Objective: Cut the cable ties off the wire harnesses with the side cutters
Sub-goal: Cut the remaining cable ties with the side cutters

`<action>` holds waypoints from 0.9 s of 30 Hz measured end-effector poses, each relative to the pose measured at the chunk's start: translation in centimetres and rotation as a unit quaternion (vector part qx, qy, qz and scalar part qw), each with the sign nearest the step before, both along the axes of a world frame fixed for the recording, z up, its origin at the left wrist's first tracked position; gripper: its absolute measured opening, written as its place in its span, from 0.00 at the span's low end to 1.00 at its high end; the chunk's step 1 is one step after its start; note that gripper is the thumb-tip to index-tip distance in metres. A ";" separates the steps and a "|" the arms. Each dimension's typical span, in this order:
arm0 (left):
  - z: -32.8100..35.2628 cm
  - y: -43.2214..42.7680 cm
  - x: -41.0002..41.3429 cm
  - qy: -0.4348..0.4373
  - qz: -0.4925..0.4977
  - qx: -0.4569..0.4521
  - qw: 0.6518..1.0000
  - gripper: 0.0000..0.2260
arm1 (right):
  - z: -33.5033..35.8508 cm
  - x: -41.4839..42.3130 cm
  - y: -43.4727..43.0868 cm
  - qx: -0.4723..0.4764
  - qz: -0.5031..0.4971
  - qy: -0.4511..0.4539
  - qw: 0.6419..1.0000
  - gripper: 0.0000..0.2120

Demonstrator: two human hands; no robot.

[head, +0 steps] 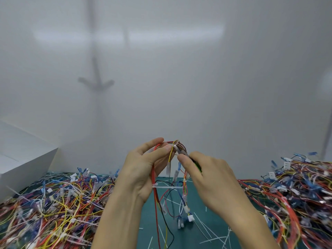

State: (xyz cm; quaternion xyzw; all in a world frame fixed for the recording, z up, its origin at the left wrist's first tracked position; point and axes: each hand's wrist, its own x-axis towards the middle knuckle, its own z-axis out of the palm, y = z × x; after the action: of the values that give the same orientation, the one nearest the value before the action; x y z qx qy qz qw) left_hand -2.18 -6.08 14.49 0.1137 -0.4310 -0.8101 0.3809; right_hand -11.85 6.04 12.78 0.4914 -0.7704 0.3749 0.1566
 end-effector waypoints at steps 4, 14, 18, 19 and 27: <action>0.1 0.1 -0.1 0.021 -0.002 0.036 0.999 0.23 | -0.1 0.1 0.0 0.012 0.000 0.000 1.000 0.24; 0.3 0.8 -0.6 0.012 0.029 0.029 0.999 0.15 | 0.7 0.6 0.7 0.026 -0.007 -0.018 0.999 0.25; 0.2 1.2 -1.1 0.018 0.064 0.011 0.998 0.14 | 0.9 0.9 0.9 0.037 -0.051 0.018 0.998 0.24; 0.2 1.4 -1.2 0.018 0.080 0.000 0.997 0.15 | 0.9 0.9 0.9 0.040 -0.062 0.027 0.997 0.24; -0.4 1.9 -1.9 0.000 0.226 -0.154 0.962 0.16 | 1.1 1.2 1.2 0.042 -0.076 0.026 0.996 0.27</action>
State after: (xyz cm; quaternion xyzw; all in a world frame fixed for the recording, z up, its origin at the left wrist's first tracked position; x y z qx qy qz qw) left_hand -4.07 -4.14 14.06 0.1478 -0.5136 -0.6268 0.5670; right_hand -10.67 7.21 13.85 0.4470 -0.8162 0.3166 0.1838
